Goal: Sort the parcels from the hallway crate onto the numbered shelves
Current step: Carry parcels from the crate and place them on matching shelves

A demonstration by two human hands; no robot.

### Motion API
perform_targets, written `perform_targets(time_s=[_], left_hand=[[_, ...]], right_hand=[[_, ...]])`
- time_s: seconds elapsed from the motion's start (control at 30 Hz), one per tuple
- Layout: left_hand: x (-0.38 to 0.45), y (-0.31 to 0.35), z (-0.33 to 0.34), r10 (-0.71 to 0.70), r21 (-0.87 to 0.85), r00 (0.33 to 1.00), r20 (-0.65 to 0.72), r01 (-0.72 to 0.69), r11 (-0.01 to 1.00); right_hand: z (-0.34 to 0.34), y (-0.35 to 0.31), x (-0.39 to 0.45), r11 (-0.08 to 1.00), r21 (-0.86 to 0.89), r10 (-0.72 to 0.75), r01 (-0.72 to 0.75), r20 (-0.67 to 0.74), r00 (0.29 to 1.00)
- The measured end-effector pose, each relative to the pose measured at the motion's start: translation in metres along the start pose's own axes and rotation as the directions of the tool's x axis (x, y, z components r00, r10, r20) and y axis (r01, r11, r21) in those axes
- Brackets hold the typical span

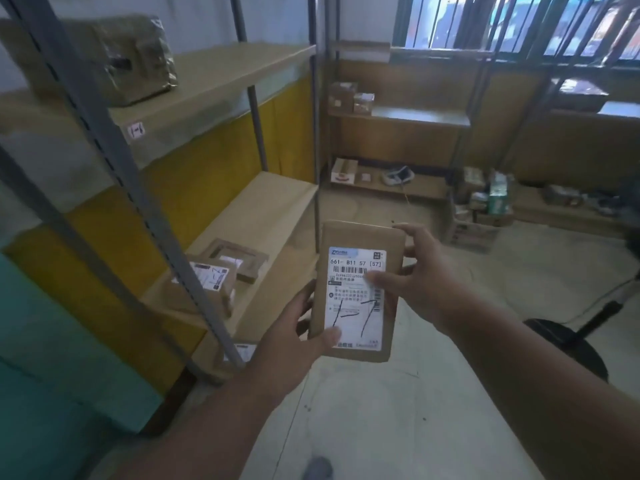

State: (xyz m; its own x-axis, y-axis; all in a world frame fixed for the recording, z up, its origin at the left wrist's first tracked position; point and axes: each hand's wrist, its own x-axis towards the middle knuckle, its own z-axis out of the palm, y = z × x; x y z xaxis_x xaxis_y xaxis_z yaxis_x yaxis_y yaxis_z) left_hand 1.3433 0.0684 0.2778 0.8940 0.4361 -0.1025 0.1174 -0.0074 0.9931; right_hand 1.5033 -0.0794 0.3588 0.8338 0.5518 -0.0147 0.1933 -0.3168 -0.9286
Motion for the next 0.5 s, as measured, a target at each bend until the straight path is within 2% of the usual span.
perform_targets(time_s=[0.13,0.33,0.5], left_hand=[[0.096,0.007,0.014,-0.023,0.003,0.995,0.097,0.023,1.000],[0.217,0.026,0.071,-0.008,0.058,0.979,0.202,-0.004,0.998],[0.298,0.014,0.123,-0.039,0.055,0.993,0.108,0.033,0.998]], right_hand=[[-0.024,0.013,0.074,0.997,0.048,0.061,-0.057,-0.095,0.994],[-0.095,0.047,0.165,0.990,0.079,0.135,-0.121,-0.209,0.968],[-0.137,0.086,0.253,0.991,0.031,0.131,-0.127,-0.180,0.975]])
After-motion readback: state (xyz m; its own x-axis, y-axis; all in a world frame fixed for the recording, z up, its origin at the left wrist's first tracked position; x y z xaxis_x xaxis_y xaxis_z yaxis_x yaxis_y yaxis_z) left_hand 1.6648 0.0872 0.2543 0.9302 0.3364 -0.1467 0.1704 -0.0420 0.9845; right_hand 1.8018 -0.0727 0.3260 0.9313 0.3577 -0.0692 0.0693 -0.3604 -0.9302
